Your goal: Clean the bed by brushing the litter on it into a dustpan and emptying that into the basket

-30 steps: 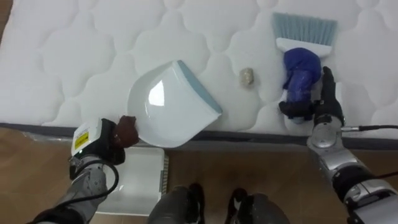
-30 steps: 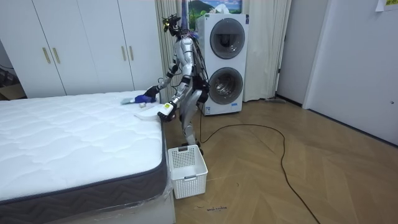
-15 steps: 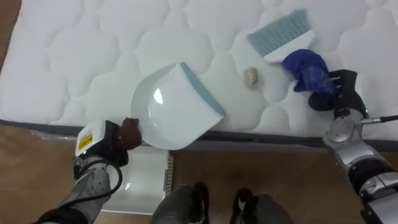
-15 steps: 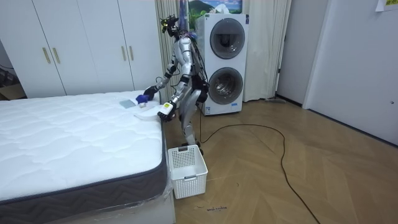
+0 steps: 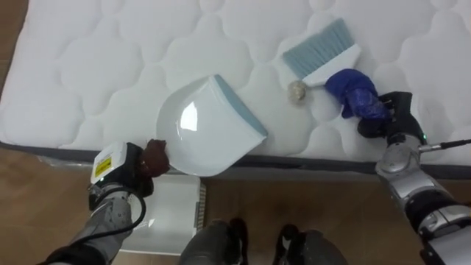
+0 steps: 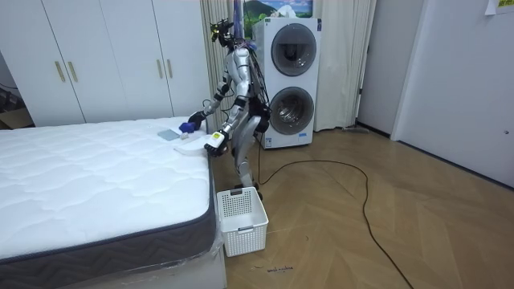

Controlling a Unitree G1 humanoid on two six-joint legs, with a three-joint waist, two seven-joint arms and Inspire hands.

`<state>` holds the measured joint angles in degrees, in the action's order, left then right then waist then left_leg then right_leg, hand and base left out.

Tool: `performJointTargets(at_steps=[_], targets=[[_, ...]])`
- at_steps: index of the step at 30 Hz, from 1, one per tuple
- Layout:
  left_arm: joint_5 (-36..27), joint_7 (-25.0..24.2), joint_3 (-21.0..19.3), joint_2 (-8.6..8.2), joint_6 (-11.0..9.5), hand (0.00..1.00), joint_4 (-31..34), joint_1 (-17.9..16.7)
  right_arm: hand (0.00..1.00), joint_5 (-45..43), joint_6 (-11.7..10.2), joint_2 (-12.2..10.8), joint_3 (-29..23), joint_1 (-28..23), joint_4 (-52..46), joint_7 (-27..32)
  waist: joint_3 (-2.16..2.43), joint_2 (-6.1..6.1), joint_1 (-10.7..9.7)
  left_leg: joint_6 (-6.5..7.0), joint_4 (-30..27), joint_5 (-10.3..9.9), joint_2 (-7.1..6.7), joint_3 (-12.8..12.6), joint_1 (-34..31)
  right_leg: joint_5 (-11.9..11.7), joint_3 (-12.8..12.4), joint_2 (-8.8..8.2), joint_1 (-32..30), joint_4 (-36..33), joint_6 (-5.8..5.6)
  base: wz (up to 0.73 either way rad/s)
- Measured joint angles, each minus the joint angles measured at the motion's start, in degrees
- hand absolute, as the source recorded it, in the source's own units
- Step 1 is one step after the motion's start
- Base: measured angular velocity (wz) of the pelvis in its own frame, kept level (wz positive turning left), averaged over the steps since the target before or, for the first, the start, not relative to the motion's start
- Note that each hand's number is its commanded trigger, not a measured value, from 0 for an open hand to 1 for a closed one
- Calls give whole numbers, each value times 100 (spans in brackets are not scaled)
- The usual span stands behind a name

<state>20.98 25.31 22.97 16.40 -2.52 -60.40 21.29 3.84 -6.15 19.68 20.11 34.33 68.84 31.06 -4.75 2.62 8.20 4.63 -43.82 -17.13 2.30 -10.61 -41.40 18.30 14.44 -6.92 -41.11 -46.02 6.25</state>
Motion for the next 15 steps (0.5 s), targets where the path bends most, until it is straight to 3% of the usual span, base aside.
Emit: performJointTargets(at_steps=[7,13,15], targets=[[21,14,-2,5,1,100,12,1,100,-14,-3,6,-51,-1,6,11,0,-39,-78,8,1,-5,-5,-3,-29,0,6,-10,-15,2,-10,0],[242,101,-40,94,10,100,56,6,100,-523,14,108,-131,-3,147,31,14,-259,-211,22,-11,5,-29,0,-37,11,39,-50,3,-14,-29,6],[420,162,-33,131,21,100,71,36,100,-833,143,206,-130,-3,303,130,19,-300,-288,37,-54,13,-16,13,-49,11,108,-64,69,11,-51,14]])
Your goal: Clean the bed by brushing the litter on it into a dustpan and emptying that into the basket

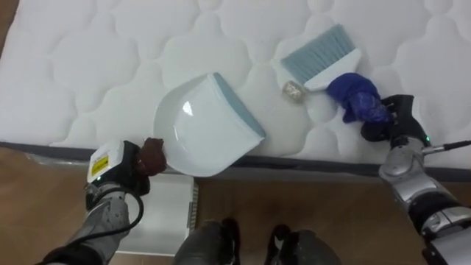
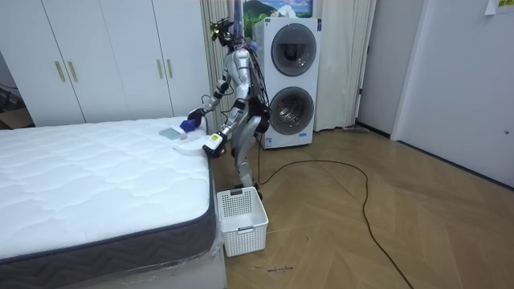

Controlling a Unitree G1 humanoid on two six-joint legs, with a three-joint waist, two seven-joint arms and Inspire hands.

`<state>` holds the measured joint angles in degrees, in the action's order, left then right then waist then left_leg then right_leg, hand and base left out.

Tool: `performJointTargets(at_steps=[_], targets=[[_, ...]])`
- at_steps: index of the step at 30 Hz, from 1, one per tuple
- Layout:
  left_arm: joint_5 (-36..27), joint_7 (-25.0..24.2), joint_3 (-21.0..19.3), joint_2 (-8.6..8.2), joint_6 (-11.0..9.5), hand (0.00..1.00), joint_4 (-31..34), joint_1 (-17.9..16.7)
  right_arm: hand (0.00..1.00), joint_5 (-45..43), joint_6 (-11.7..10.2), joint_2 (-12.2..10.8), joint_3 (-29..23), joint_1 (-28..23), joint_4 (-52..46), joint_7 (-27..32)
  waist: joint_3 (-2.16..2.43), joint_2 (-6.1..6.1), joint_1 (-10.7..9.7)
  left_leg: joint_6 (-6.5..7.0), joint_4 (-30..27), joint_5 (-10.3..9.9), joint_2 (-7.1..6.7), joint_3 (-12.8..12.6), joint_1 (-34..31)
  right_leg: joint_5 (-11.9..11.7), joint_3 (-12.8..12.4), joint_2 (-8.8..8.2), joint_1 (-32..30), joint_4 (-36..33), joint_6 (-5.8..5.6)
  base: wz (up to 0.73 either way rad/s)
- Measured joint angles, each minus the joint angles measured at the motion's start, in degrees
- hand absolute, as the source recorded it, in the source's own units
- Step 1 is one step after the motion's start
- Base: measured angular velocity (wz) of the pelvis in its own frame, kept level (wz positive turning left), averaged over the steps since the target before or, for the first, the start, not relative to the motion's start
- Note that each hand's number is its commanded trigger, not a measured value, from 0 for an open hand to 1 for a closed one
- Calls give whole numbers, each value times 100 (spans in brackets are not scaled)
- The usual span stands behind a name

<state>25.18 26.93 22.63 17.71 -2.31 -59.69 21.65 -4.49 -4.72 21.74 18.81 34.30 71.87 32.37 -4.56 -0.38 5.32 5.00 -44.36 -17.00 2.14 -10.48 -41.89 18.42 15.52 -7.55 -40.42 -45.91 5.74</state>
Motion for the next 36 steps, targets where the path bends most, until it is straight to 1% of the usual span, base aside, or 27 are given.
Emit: performJointTargets(at_steps=[1,2,3,4,6,7,9,10,12,13,15,16,17,18,19,21,22,23,24,27,29,32,34,36], targets=[[52,11,0,20,25,100,6,3,100,-100,41,21,1,0,8,10,-1,-10,-24,2,-9,1,9,0,-4,-5,16,0,11,10,-9,9],[189,17,0,59,89,100,44,12,100,-321,111,73,-2,0,30,37,1,-51,-52,6,-24,2,15,0,-11,-14,24,2,16,20,-24,0],[369,50,-1,130,126,100,82,20,100,-536,163,117,-20,1,37,87,1,-114,-49,18,-27,-4,15,-1,-6,-19,21,2,15,17,-32,0],[474,71,0,165,147,100,107,25,100,-638,190,142,-23,1,37,109,2,-145,-52,36,-27,-15,15,0,1,-20,21,3,16,11,-33,-3],[814,189,18,258,246,100,198,43,100,-971,310,301,9,12,28,139,1,-247,-36,58,-33,-26,20,-14,41,-28,15,1,43,1,-43,0],[871,218,27,279,267,100,211,46,100,-1045,341,341,12,20,20,144,2,-266,-38,62,-33,-25,21,-15,49,-33,12,2,50,4,-45,-3],[1086,298,95,355,369,100,225,102,100,-1500,479,500,18,72,-28,178,0,-310,-50,77,-34,-17,22,-19,54,-56,11,2,55,15,-49,0],[1111,315,124,367,387,100,225,117,100,-1630,501,541,17,79,-38,180,0,-315,-49,81,-33,-15,21,-20,55,-60,11,1,56,15,-52,0],[1282,417,135,433,442,100,242,126,100,-2164,610,608,15,176,-48,187,-13,-347,-52,90,-31,-10,23,-29,57,-69,5,0,52,16,-52,0],[1340,418,134,449,443,100,243,136,100,-2336,624,629,13,184,-48,193,-13,-364,-51,90,-32,-10,27,-30,59,-69,5,2,54,16,-52,0],[1573,492,136,543,451,100,247,157,100,-2970,695,700,18,261,-55,196,-19,-422,-55,90,-32,-10,39,-33,76,-71,5,10,67,19,-48,0],[1622,515,136,563,452,100,247,159,100,-3094,711,719,23,293,-59,197,-20,-430,-60,90,-31,-10,40,-33,76,-71,5,11,68,19,-48,0],[1715,522,136,588,456,100,270,170,100,-3318,736,785,32,321,-81,201,-20,-451,-59,90,-29,-10,39,-33,76,-70,6,11,71,19,-48,0],[1776,534,136,605,484,100,315,171,100,-3544,775,857,68,339,-102,202,-27,-481,-39,89,-24,-10,39,-33,77,-70,6,11,72,23,-48,0],[1814,556,136,615,495,100,321,175,100,-3668,816,883,88,345,-127,203,-39,-504,-40,89,-20,-10,39,-33,82,-70,6,12,74,26,-47,0],[1841,635,134,657,596,100,364,197,100,-4115,933,964,152,355,-304,203,-97,-618,-42,88,-23,-11,45,-33,77,-69,6,21,69,29,-46,0],[1842,635,133,664,619,100,364,211,100,-4203,964,974,167,374,-319,203,-98,-645,-40,87,-30,-11,50,-33,64,-70,5,26,59,31,-46,0],[1843,636,141,704,650,100,364,257,100,-4353,1027,986,278,466,-325,201,-117,-702,-39,86,-35,-12,59,-33,53,-75,1,38,50,38,-39,-5],[1842,637,183,775,662,100,363,299,100,-4516,1086,987,403,568,-345,200,-124,-758,-45,83,-39,-14,82,-33,44,-91,3,67,52,65,-29,-6],[1895,639,247,898,705,100,366,341,100,-5012,1236,1020,711,724,-571,192,-113,-848,-42,73,-33,-19,139,-33,46,-141,2,141,78,165,-24,-9],[2020,639,247,934,708,100,376,373,100,-5284,1258,1042,755,792,-641,143,-113,-889,-22,73,-29,-19,158,-35,53,-160,1,165,94,201,-24,-3],[2284,635,244,1043,709,100,421,389,100,-5667,1326,1058,812,793,-831,36,-114,-964,-27,73,-25,-19,181,-33,80,-165,28,180,146,240,-24,0],[2343,620,243,1095,709,100,454,393,100,-5815,1386,1060,904,793,-1005,-83,-112,-973,-25,72,-18,-19,221,-29,94,-209,39,229,191,328,-18,-5],[2448,599,241,1160,709,100,463,421,100,-6090,1407,1062,925,793,-1199,-264,-112,-1015,-40,72,10,-19,224,-31,124,-225,34,238,215,357,-23,-4]])
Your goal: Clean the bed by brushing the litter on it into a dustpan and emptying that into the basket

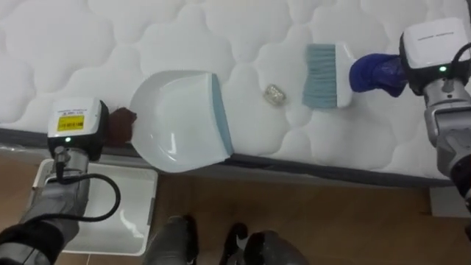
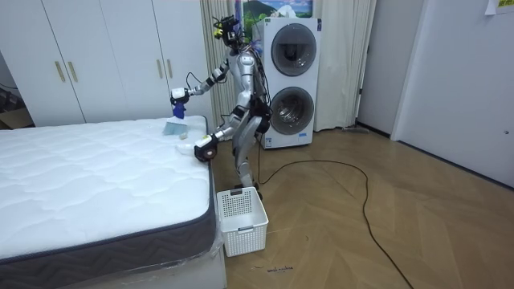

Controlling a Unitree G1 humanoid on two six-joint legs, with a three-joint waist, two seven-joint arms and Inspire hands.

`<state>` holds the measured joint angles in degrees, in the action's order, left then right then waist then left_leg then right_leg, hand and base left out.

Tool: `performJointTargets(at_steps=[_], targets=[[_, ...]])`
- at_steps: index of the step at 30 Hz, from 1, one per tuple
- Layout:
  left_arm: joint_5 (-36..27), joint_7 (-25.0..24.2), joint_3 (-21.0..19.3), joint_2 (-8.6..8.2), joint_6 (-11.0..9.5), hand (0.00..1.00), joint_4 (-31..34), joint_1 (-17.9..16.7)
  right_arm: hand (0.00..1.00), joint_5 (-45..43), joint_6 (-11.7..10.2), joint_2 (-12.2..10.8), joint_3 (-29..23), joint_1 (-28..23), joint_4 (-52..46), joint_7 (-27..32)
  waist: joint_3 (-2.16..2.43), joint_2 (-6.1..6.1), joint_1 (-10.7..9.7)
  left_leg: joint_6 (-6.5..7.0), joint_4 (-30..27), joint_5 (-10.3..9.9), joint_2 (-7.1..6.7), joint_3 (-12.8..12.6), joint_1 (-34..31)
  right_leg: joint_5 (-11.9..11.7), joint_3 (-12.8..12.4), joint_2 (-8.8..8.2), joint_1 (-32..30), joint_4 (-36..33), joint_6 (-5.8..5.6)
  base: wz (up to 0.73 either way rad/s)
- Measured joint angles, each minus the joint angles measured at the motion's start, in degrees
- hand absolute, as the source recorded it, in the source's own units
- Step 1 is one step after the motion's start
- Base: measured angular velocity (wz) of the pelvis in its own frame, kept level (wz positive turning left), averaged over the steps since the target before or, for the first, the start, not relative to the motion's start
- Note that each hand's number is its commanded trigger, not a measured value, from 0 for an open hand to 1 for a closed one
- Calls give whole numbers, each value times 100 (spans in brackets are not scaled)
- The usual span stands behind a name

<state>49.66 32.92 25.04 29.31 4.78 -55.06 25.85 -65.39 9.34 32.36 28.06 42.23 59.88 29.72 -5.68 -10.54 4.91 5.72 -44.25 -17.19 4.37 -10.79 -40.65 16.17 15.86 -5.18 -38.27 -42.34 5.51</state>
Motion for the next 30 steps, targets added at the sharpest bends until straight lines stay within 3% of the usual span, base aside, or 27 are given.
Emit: performJointTargets(at_steps=[6,10,20,30], targets=[[193,-94,-25,121,0,100,133,22,100,-410,2,7,3,6,-257,-448,12,-154,36,-14,41,8,22,0,25,-34,-1,40,36,90,3,-1],[193,-120,-31,157,-1,100,180,23,100,-488,1,7,6,32,-292,-778,15,-159,69,-14,56,8,95,4,11,-126,8,136,90,265,-2,-7],[170,-369,-25,157,-17,100,190,103,100,-455,-3,121,242,29,-496,-1326,15,-159,117,-13,96,8,110,17,58,-169,21,174,173,376,-17,0],[145,-443,-3,187,-220,100,89,111,100,-207,-64,121,679,-251,-1054,-1448,12,-156,156,-41,147,-7,176,133,242,-241,159,284,513,674,-14,2]])
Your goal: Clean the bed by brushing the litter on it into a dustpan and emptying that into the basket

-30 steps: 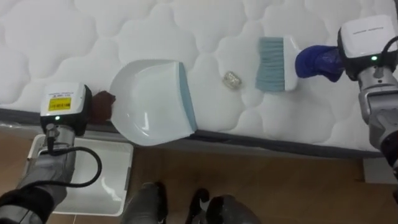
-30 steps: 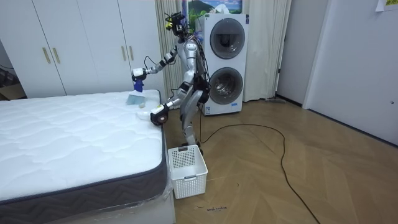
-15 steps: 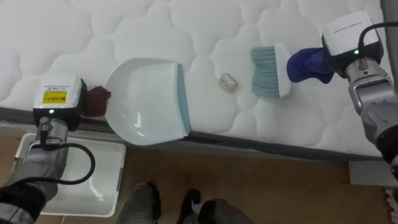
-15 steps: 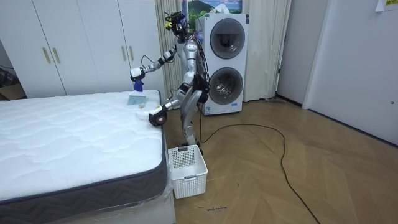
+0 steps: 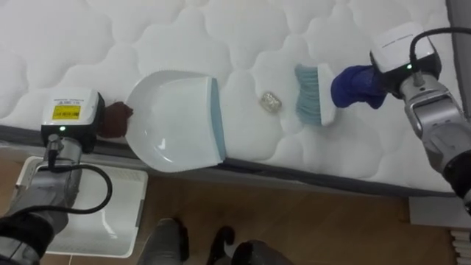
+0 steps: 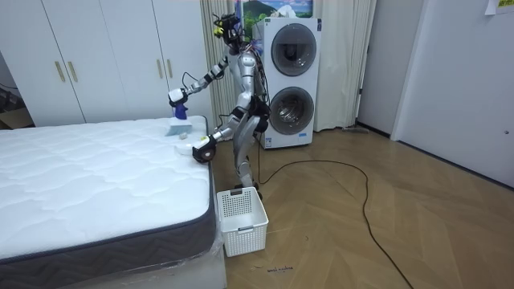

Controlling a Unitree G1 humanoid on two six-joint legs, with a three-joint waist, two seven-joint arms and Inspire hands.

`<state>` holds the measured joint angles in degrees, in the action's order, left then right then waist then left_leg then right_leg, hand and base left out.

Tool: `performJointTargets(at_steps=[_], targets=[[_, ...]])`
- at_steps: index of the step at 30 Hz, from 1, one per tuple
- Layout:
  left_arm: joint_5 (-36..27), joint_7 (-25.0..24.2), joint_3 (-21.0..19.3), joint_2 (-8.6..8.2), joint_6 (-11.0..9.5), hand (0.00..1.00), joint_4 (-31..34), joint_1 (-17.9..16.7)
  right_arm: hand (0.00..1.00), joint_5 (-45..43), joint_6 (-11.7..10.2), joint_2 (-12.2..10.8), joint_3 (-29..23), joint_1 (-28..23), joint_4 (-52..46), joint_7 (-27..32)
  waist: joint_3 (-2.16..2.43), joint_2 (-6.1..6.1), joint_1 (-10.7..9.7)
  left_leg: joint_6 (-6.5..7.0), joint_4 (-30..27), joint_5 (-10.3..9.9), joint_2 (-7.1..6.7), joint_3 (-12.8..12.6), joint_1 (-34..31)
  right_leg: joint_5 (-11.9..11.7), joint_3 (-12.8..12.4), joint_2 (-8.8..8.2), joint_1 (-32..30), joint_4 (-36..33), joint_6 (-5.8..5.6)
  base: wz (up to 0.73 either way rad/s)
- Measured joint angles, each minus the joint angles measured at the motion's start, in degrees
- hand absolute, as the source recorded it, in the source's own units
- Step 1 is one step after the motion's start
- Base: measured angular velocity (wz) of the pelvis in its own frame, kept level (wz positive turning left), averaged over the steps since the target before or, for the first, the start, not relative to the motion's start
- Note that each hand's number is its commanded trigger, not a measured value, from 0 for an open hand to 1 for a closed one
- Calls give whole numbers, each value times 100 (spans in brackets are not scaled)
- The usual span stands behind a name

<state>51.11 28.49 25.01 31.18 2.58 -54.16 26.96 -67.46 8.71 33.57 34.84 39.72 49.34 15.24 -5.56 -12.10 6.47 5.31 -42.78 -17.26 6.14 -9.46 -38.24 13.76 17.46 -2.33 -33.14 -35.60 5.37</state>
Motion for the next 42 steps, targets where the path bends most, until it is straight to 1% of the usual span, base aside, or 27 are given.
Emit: performJointTargets(at_steps=[2,5,9,14,19,21,22,24,28,29,30,31,33,34,36,39,42], targets=[[-6,2,4,5,-24,100,-7,1,100,218,-63,-1,19,-70,-175,-11,0,1,1,-7,38,-4,-8,1,26,-3,1,2,24,33,-3,0],[-20,6,-3,10,-64,100,-7,-2,100,287,-72,0,17,-222,-524,-48,0,1,28,-18,78,3,-6,2,24,-24,3,19,25,94,-3,0],[32,17,-2,57,-177,100,-7,-2,100,293,-331,-1,19,-283,-786,-54,0,1,35,-20,105,3,-11,1,23,-23,7,14,12,92,-2,0],[37,21,-1,136,-285,100,-7,-5,100,290,-400,-3,33,-353,-1125,-103,0,2,46,-26,114,1,-5,1,34,-26,-3,26,20,94,2,0],[87,21,-1,142,-380,100,-7,-43,100,431,-586,-8,50,-521,-1644,-104,1,9,135,-46,118,-11,14,-1,110,-30,19,33,81,92,8,-1],[105,30,10,141,-423,100,-6,-48,100,755,-785,-9,107,-522,-1795,-105,1,9,174,-58,127,-17,15,-2,109,-31,17,35,68,86,11,0],[130,36,10,142,-426,100,-7,-53,100,857,-816,-9,137,-522,-1815,-108,1,9,181,-58,127,-17,15,-2,109,-31,17,35,67,84,11,0],[141,110,74,142,-430,100,-39,-54,100,1307,-956,-9,235,-522,-1850,-176,1,9,194,-59,126,-17,16,-1,109,-33,17,36,68,84,14,0],[135,137,97,142,-467,100,-106,-54,100,1930,-1194,-18,274,-522,-1911,-333,1,9,201,-58,119,-17,16,-1,109,-37,15,36,74,82,21,0],[135,137,106,142,-474,100,-106,-54,100,2167,-1302,-30,298,-522,-1936,-361,1,9,203,-58,115,-17,16,0,109,-37,15,36,76,82,21,0],[141,138,111,142,-479,100,-116,-55,100,2365,-1370,-53,336,-524,-2009,-404,2,11,203,-58,108,-17,14,5,109,-37,15,35,77,79,21,0],[143,139,110,142,-480,100,-135,-55,100,2428,-1392,-82,339,-524,-2051,-437,2,11,202,-58,106,-17,13,7,109,-37,16,35,78,77,21,0],[195,149,107,142,-518,100,-196,-54,100,2633,-1515,-245,339,-523,-2105,-472,3,12,215,-58,97,-17,14,9,109,-37,18,34,78,72,21,0],[218,159,108,142,-524,100,-203,-55,100,2683,-1538,-295,339,-523,-2105,-484,3,13,222,-58,95,-17,14,9,109,-37,18,34,77,70,21,0],[262,190,114,140,-557,100,-215,-55,100,2724,-1637,-476,339,-523,-2105,-550,4,14,266,-58,88,-17,13,11,109,-37,18,30,73,55,21,0],[311,220,178,128,-556,100,-215,-55,100,2743,-1791,-525,341,-523,-2105,-595,5,16,347,-58,79,-17,4,28,107,-37,18,26,72,10,21,1],[356,243,213,128,-552,100,-218,-95,100,2774,-1852,-523,341,-522,-2104,-597,8,22,410,-58,57,-17,1,39,107,-36,17,20,67,-8,21,1]])
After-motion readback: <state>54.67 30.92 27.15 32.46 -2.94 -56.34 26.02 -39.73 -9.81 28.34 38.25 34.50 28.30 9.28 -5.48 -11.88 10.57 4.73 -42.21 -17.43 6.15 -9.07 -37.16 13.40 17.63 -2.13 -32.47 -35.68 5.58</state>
